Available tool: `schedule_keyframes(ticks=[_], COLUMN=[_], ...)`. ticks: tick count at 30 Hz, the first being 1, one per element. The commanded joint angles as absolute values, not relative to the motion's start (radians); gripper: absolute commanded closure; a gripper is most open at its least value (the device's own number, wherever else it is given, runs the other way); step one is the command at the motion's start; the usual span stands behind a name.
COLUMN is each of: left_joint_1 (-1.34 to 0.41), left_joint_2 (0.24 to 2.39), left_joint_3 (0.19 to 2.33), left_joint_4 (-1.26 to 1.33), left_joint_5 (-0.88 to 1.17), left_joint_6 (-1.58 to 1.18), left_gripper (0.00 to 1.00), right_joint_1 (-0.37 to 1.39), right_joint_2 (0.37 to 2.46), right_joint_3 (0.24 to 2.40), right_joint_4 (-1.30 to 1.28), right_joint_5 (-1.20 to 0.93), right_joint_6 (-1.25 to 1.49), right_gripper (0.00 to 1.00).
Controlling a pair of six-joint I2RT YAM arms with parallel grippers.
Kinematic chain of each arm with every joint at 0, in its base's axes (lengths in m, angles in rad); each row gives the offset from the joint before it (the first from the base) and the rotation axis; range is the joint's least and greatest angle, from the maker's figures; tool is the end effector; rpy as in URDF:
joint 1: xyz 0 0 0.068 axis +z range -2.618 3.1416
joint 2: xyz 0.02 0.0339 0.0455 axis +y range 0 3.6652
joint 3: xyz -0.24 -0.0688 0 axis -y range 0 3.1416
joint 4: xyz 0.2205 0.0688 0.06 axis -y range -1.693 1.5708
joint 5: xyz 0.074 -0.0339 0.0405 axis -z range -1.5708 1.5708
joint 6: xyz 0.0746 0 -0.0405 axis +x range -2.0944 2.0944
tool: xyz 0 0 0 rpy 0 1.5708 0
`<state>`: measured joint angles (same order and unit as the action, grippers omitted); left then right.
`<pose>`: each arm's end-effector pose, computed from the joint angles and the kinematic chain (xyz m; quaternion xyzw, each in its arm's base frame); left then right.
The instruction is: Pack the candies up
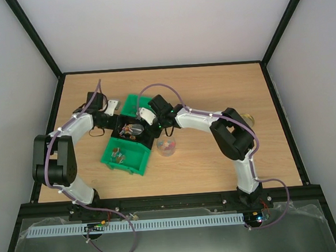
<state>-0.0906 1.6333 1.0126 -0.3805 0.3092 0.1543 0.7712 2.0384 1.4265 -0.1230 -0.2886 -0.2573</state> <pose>0.3241 -0.0522 0.1514 0.1588 0.9359 -0.1389 0.2822 0.3087 0.3296 0.1526 -0.4957 0.7587 0.2292 0.3551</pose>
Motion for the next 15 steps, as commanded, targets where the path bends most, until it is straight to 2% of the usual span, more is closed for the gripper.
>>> schedule_keyframes(ticks=[1,9,15], left_joint_1=[-0.080,-0.095,-0.095], left_joint_2=[1.625,1.650,1.655], left_joint_3=[1.010,1.013,1.010], left_joint_4=[-0.423,-0.410,-0.407], left_joint_5=[0.302,0.315,0.298], left_joint_6=[0.172,0.169,0.165], left_gripper=[0.81,0.95,0.98], right_joint_1=[0.759,0.759,0.758], right_joint_2=[2.041,2.062,2.031], right_joint_3=[1.395,1.373,1.324], right_joint_4=[-0.125,0.059,0.165], right_joint_5=[-0.297,-0.386,-0.384], right_joint_6=[-0.224,-0.140,-0.118], right_gripper=[0.99,0.98,0.99])
